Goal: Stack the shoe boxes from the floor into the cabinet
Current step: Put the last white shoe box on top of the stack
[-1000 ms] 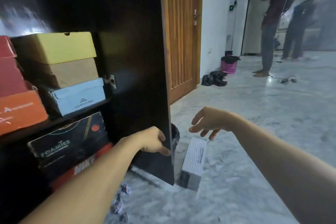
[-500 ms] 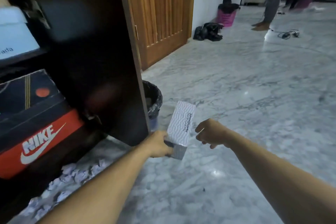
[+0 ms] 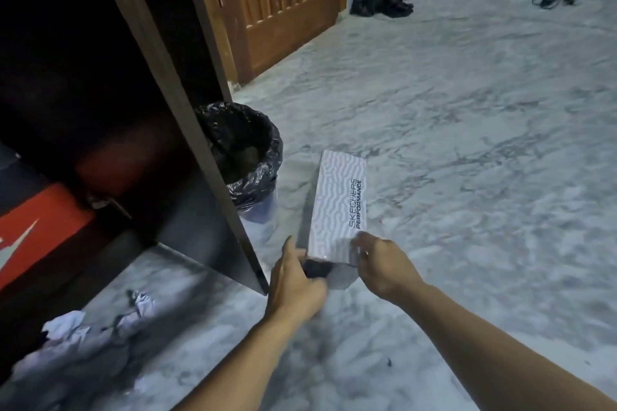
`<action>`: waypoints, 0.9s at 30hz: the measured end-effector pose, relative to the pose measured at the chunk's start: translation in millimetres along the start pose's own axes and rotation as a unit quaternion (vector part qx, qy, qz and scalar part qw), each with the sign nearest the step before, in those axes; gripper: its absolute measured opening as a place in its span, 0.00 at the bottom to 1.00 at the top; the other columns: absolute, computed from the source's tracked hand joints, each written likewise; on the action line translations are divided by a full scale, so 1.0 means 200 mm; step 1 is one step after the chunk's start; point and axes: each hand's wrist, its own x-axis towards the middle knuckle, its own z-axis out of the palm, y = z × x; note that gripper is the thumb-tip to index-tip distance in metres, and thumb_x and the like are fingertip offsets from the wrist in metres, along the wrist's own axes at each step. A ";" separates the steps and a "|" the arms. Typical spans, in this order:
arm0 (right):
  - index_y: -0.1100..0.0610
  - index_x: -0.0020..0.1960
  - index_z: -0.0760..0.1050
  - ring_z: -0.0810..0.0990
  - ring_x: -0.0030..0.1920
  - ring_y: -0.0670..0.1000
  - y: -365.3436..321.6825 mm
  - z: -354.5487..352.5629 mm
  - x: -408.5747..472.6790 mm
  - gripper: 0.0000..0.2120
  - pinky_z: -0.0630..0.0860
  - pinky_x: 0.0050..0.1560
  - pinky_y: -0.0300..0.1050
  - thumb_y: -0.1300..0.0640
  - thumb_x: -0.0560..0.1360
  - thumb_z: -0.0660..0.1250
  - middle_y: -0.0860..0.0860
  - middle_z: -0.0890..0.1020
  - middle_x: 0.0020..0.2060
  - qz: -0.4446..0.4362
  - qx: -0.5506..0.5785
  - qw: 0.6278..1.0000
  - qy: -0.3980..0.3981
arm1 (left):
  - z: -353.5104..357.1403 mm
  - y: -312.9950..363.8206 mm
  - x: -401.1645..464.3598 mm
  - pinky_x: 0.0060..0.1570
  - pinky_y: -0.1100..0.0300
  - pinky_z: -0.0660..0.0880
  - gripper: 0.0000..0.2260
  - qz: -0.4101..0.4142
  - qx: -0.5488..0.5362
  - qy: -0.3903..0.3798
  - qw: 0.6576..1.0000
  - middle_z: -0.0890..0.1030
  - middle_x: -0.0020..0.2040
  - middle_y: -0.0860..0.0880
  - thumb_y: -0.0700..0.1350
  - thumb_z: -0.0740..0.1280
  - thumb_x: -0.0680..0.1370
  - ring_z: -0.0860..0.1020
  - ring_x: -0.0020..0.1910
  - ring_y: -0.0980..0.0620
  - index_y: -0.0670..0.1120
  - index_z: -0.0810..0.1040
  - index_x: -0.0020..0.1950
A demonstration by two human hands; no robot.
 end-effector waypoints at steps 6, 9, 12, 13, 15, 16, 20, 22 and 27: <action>0.51 0.49 0.77 0.76 0.52 0.57 0.22 -0.07 -0.01 0.21 0.67 0.46 0.47 0.36 0.78 0.55 0.51 0.80 0.44 0.139 0.082 0.985 0.062 | 0.20 0.06 0.03 0.55 0.68 0.71 0.32 0.024 -0.147 -0.054 0.987 0.80 0.57 0.56 0.28 0.63 0.68 0.76 0.61 0.56 0.47 0.68 0.70; 0.51 0.56 0.77 0.75 0.50 0.53 0.30 -0.07 -0.01 0.29 0.68 0.49 0.48 0.28 0.71 0.60 0.50 0.78 0.46 0.166 0.134 0.975 0.067 | 0.27 0.11 0.07 0.54 0.68 0.74 0.29 -0.011 -0.183 0.007 0.983 0.77 0.60 0.54 0.30 0.66 0.69 0.76 0.60 0.55 0.48 0.70 0.68; 0.52 0.64 0.74 0.78 0.54 0.55 0.37 -0.05 -0.01 0.32 0.69 0.49 0.46 0.31 0.70 0.66 0.55 0.80 0.52 0.189 0.158 0.965 0.088 | 0.31 0.10 0.12 0.51 0.63 0.74 0.22 -0.059 -0.173 0.005 0.983 0.78 0.49 0.61 0.33 0.66 0.70 0.78 0.52 0.57 0.54 0.73 0.59; 0.53 0.66 0.74 0.78 0.56 0.56 0.38 -0.04 0.00 0.30 0.69 0.49 0.45 0.34 0.72 0.65 0.56 0.81 0.55 0.189 0.161 0.963 0.104 | 0.32 0.09 0.12 0.48 0.64 0.73 0.23 -0.071 -0.175 -0.012 0.982 0.76 0.46 0.62 0.33 0.66 0.70 0.77 0.48 0.60 0.55 0.72 0.59; 0.52 0.63 0.76 0.79 0.57 0.56 0.40 -0.03 0.00 0.23 0.68 0.49 0.44 0.39 0.76 0.62 0.54 0.82 0.52 0.174 0.170 0.959 0.143 | 0.34 0.09 0.12 0.52 0.61 0.74 0.29 -0.097 -0.192 -0.031 0.976 0.77 0.52 0.57 0.34 0.67 0.69 0.77 0.50 0.57 0.50 0.70 0.69; 0.51 0.61 0.77 0.79 0.56 0.55 0.40 -0.03 0.00 0.22 0.68 0.49 0.44 0.38 0.76 0.61 0.52 0.82 0.49 0.168 0.188 0.955 0.155 | 0.35 0.09 0.12 0.53 0.58 0.75 0.32 -0.107 -0.206 -0.035 0.972 0.78 0.56 0.53 0.35 0.67 0.68 0.77 0.53 0.54 0.50 0.68 0.72; 0.49 0.63 0.75 0.77 0.57 0.51 0.38 -0.04 0.01 0.38 0.71 0.53 0.46 0.25 0.62 0.65 0.50 0.78 0.58 0.150 0.195 0.960 0.135 | 0.41 0.12 0.14 0.44 0.64 0.75 0.35 -0.094 -0.206 -0.065 0.972 0.82 0.52 0.49 0.40 0.62 0.58 0.80 0.50 0.50 0.54 0.75 0.66; 0.51 0.68 0.70 0.73 0.64 0.52 0.39 -0.05 0.02 0.45 0.71 0.60 0.49 0.27 0.59 0.71 0.51 0.73 0.65 0.144 0.158 0.970 0.113 | 0.44 0.12 0.14 0.45 0.65 0.75 0.29 -0.064 -0.194 -0.082 0.975 0.81 0.51 0.53 0.38 0.63 0.60 0.80 0.53 0.51 0.57 0.79 0.59; 0.58 0.67 0.74 0.77 0.46 0.45 0.48 -0.16 0.07 0.37 0.73 0.49 0.41 0.47 0.62 0.81 0.51 0.79 0.55 0.169 0.262 0.944 0.111 | 0.49 0.11 0.18 0.65 0.48 0.72 0.27 -0.013 -0.167 -0.042 0.985 0.77 0.63 0.44 0.31 0.65 0.68 0.76 0.63 0.45 0.51 0.76 0.64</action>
